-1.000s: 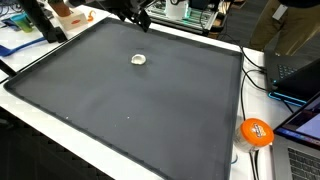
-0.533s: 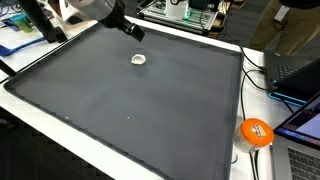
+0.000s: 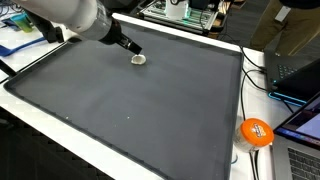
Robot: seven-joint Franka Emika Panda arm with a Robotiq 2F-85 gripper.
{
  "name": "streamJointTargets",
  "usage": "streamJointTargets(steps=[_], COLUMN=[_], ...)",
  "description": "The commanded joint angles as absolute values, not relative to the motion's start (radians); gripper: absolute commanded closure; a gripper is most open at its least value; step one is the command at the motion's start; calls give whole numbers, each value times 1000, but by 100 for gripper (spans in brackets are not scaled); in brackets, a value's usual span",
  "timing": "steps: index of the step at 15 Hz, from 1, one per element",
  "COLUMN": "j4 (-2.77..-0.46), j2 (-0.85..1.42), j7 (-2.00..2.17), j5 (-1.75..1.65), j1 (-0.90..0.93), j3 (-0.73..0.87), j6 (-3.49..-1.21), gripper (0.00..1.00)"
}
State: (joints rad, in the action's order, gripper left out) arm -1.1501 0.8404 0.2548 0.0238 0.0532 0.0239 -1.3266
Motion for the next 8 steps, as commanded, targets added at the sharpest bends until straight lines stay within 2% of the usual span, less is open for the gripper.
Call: streamJointTargets(steps=[1, 4, 5, 8], j4=[-1041, -997, -1063, -1055], j2=[924, 963, 918, 925], j7=[314, 358, 319, 321], j5=[79, 110, 80, 81], j1=[35, 23, 37, 36], j3=[29, 37, 37, 37], j6=[-1282, -1280, -1320, -1320], gripper=[0, 0, 0, 0])
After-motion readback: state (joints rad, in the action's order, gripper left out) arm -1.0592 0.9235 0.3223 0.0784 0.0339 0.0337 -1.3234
